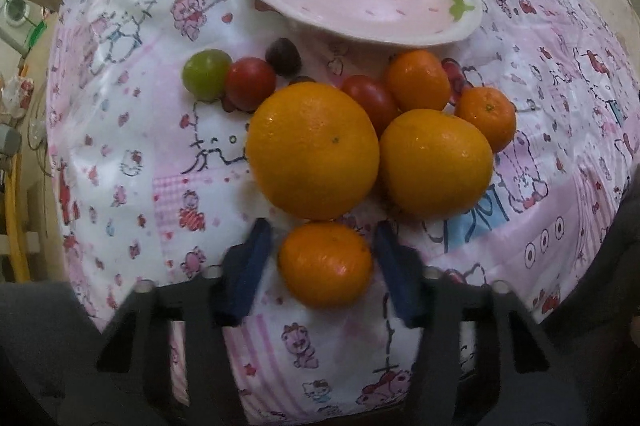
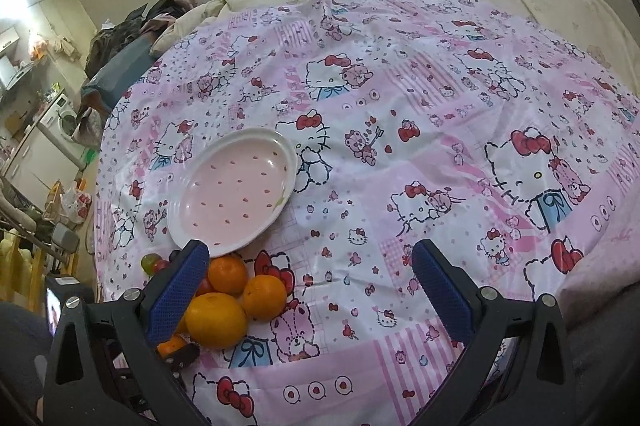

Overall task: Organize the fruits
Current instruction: 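Lower the left tool onto a small mandarin and close on it, then grasp another mandarin with the right tool while the left tool lifts its mandarin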

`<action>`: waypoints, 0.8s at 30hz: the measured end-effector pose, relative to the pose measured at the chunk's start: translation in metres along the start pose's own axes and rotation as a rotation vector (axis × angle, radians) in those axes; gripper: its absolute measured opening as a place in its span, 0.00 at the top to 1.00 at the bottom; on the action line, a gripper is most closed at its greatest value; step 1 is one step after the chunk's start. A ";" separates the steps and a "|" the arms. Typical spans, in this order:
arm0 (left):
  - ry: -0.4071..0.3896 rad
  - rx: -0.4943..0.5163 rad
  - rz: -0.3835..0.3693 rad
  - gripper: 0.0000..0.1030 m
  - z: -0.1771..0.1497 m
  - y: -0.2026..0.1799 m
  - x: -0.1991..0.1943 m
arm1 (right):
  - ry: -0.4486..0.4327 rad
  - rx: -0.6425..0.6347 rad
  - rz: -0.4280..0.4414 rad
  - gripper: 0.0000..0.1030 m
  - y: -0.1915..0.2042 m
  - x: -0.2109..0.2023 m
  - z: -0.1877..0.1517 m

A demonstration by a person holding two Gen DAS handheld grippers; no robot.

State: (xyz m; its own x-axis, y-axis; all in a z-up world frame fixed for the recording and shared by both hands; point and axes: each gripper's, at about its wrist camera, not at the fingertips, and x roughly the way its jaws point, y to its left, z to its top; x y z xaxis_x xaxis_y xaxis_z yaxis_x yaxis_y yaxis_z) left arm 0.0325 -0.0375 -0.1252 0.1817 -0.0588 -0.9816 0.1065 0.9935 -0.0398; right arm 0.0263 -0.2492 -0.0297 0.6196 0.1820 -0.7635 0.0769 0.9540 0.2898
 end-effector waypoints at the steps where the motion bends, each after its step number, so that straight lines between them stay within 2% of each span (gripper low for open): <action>1: 0.000 0.001 -0.002 0.60 0.002 0.000 -0.001 | -0.002 -0.002 -0.002 0.00 0.000 0.000 0.000; 6: -0.001 -0.005 -0.011 0.62 0.002 0.000 -0.002 | 0.011 -0.003 -0.004 0.00 0.000 0.002 0.000; 10: -0.018 -0.017 -0.027 0.63 -0.006 0.008 -0.017 | 0.015 -0.010 -0.003 0.00 0.001 0.003 0.000; 14: -0.094 -0.044 -0.036 0.63 -0.013 0.025 -0.046 | 0.004 -0.004 -0.014 0.00 -0.003 -0.001 0.007; 16: -0.148 -0.063 -0.041 0.63 -0.015 0.039 -0.059 | 0.025 -0.001 -0.009 0.00 -0.007 0.001 0.014; 18: -0.194 -0.090 -0.042 0.63 -0.018 0.048 -0.073 | 0.103 0.011 0.039 0.00 -0.011 0.010 0.021; 20: -0.229 -0.112 -0.041 0.63 -0.019 0.054 -0.080 | 0.210 0.066 0.136 0.04 -0.014 0.028 0.022; 22: -0.255 -0.127 -0.039 0.63 -0.012 0.054 -0.083 | 0.356 0.135 0.212 0.27 -0.013 0.054 0.015; 24: -0.269 -0.136 -0.039 0.63 -0.008 0.054 -0.089 | 0.442 0.152 0.247 0.36 -0.006 0.074 0.006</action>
State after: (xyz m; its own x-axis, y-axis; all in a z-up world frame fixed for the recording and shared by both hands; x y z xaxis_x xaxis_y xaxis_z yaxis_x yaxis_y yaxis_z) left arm 0.0139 0.0219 -0.0419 0.4342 -0.1031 -0.8949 -0.0100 0.9928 -0.1193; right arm 0.0768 -0.2430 -0.0842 0.2478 0.5114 -0.8228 0.1033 0.8305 0.5473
